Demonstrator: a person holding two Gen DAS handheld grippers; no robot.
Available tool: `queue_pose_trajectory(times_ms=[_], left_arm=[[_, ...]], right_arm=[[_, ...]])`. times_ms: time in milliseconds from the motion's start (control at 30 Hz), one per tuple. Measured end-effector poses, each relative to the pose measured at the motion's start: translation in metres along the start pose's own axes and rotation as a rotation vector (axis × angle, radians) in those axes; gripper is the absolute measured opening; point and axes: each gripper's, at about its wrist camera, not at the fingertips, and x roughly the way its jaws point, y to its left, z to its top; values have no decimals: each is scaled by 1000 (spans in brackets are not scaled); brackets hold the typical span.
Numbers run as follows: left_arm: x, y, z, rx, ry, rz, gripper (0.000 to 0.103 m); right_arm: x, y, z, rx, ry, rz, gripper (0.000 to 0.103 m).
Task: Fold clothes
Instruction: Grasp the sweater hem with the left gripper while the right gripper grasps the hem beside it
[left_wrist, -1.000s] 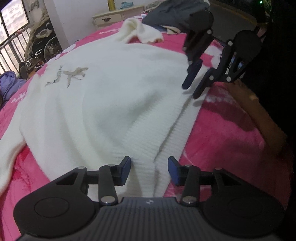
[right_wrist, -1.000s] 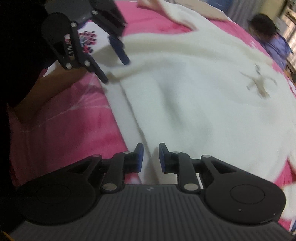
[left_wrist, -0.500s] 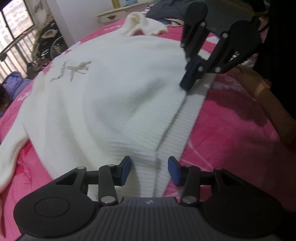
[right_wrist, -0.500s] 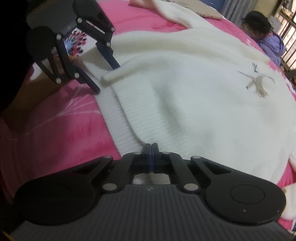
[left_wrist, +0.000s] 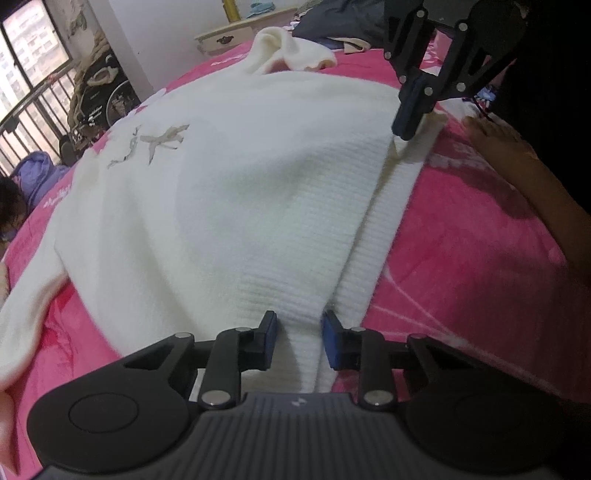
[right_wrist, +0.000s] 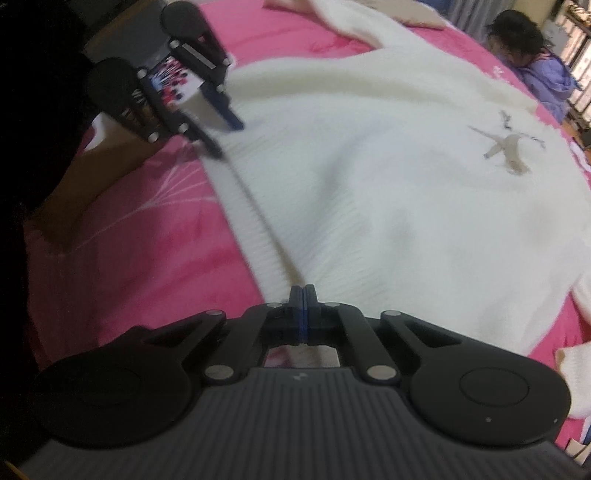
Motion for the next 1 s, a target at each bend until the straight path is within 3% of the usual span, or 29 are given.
queue_pose_trajectory(times_ms=[33, 133, 267, 367, 433, 500, 567, 667, 700, 833, 1000], left_arm=[[0, 0, 0, 6, -3, 4, 13], [-1, 0, -1, 26, -13, 17, 8], [1, 1, -1, 50, -8, 26, 8], [3, 0, -1, 55, -2, 33, 12], [4, 0, -1, 55, 1, 40, 17], [6, 1, 0, 53, -1, 48, 18], [7, 1, 0, 53, -5, 51, 18], [7, 0, -1, 65, -17, 52, 8], [6, -1, -1, 73, -22, 52, 6], [0, 0, -2, 87, -40, 28, 5], [-8, 0, -5, 111, -44, -12, 4]], right_arm=[[1, 1, -1, -7, 9, 9, 0], [1, 3, -3, -15, 14, 10, 0], [-1, 7, 0, -72, -17, -39, 1], [4, 11, 3, -121, -17, -60, 8], [12, 12, 5, -141, -9, -62, 21], [19, 16, 8, -153, -6, -59, 24], [24, 19, 10, -158, -16, -75, 25], [33, 17, 14, -134, -26, -115, 18], [35, 14, 15, -116, -30, -120, 4], [24, 9, 15, -92, -54, -95, 2], [10, 9, 11, -115, -25, -48, 2]])
